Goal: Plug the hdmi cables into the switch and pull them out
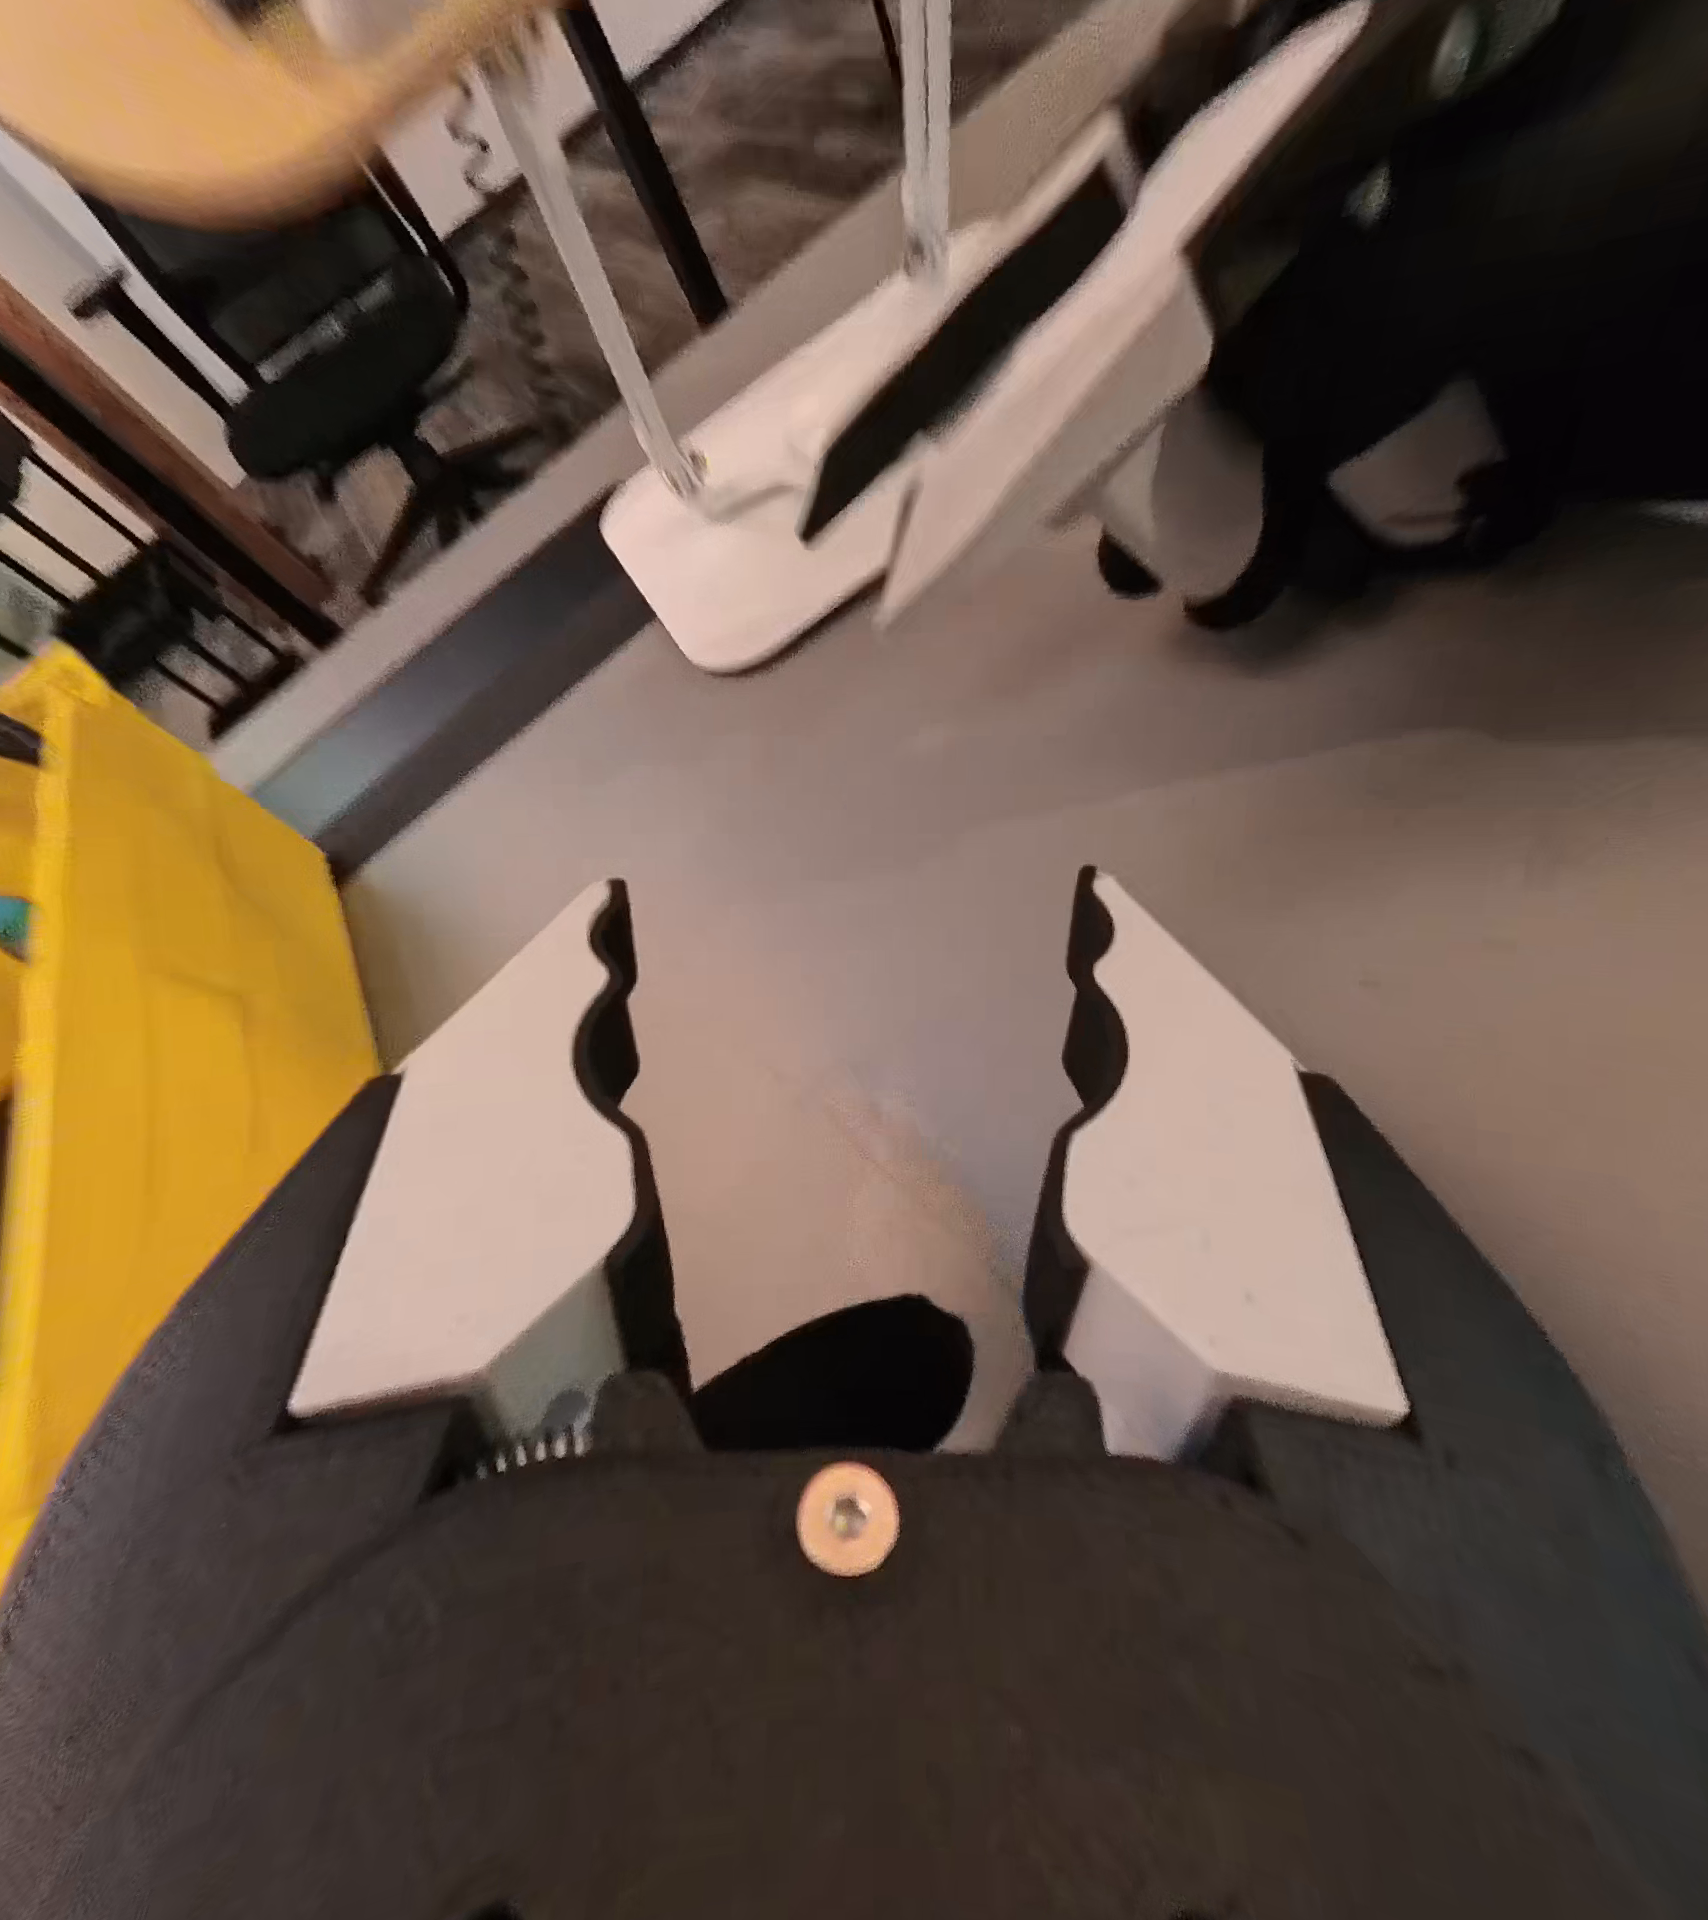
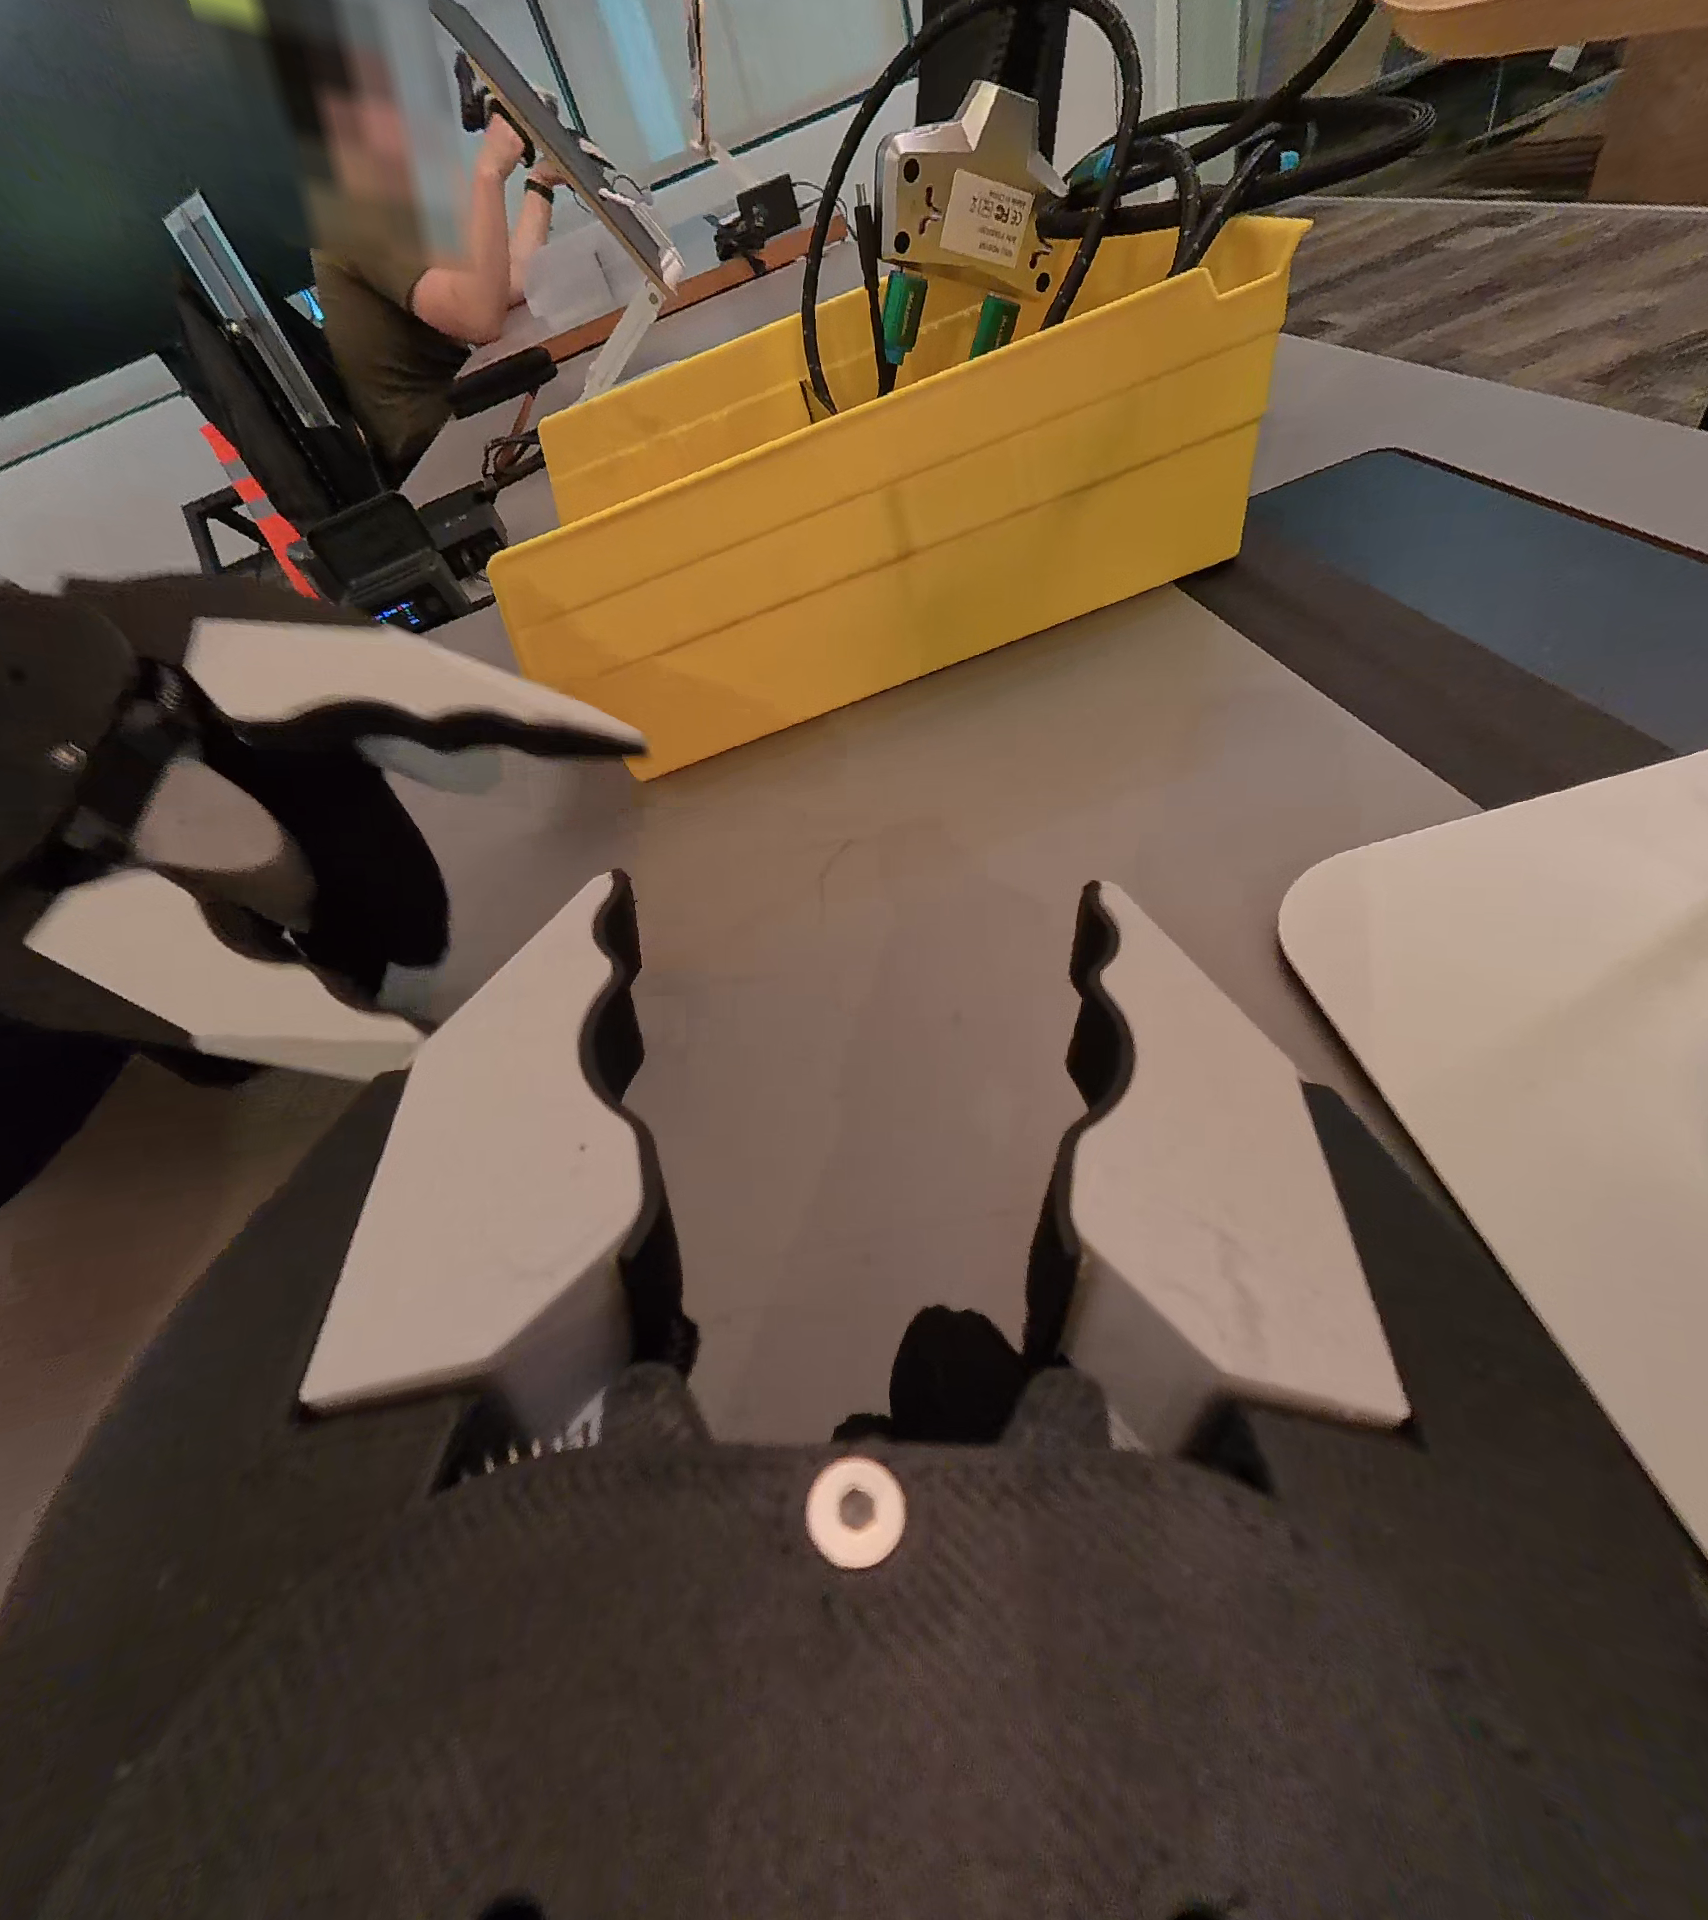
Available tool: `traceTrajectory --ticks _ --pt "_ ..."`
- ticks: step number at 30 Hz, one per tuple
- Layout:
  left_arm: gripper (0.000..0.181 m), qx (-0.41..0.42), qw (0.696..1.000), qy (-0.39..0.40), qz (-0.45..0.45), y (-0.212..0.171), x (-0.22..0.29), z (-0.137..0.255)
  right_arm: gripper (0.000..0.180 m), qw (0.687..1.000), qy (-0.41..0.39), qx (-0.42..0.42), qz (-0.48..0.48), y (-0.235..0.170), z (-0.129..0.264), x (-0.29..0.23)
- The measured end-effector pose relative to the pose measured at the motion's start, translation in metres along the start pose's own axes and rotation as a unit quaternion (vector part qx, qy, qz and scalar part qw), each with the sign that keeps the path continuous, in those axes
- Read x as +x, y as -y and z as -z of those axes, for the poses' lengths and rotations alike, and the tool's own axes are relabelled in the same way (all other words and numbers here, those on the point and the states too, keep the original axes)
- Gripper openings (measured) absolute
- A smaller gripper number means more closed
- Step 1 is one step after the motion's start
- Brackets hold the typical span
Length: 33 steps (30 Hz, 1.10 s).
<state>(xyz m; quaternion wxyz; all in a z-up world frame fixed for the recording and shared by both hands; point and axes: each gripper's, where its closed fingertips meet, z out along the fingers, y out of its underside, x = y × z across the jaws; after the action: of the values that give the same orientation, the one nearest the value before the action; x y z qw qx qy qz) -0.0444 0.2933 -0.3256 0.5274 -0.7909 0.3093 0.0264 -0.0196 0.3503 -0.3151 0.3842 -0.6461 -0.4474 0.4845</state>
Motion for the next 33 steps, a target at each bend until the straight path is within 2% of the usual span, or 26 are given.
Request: traceTrajectory --ticks 3,6,8,13,14,16,18,20,27,33 --pt "0.074 0.045 0.998 0.040 -0.012 0.036 -0.036 0.027 0.081 1.000 0.005 -0.002 -0.007 -0.001 0.000 0.001" --pt "0.065 0.070 0.994 0.084 0.009 0.061 -0.095 0.053 0.080 1.000 0.007 -0.004 -0.010 -0.001 -0.001 0.001" --pt "0.050 0.069 0.994 0.086 0.025 0.066 -0.131 0.062 0.079 1.000 0.008 -0.004 -0.011 -0.001 -0.001 0.001" --pt "0.053 -0.031 0.991 0.079 0.099 0.026 -0.206 0.035 0.078 1.000 0.011 -0.004 -0.012 -0.001 -0.001 0.000" --pt "0.052 -0.050 0.990 0.064 0.117 0.016 -0.214 0.026 0.078 1.000 0.012 -0.004 -0.013 -0.001 -0.001 0.000" --pt "0.062 -0.111 0.980 0.013 0.165 -0.008 -0.218 0.003 0.077 1.000 0.012 -0.003 -0.014 -0.001 0.000 0.000" --pt "0.063 -0.132 0.971 -0.021 0.198 -0.021 -0.222 -0.016 0.077 1.000 0.013 -0.002 -0.015 -0.001 0.000 0.000" --pt "0.071 -0.163 0.957 -0.043 0.236 -0.035 -0.226 -0.033 0.076 1.000 0.014 -0.002 -0.016 -0.001 0.000 0.000" --pt "0.079 -0.226 0.934 -0.056 0.271 -0.069 -0.233 -0.073 0.075 1.000 0.018 -0.004 -0.021 -0.001 0.000 0.001" --pt "0.096 -0.300 0.920 -0.048 0.248 -0.087 -0.241 -0.075 0.074 1.000 0.019 -0.004 -0.024 -0.001 0.000 0.001"
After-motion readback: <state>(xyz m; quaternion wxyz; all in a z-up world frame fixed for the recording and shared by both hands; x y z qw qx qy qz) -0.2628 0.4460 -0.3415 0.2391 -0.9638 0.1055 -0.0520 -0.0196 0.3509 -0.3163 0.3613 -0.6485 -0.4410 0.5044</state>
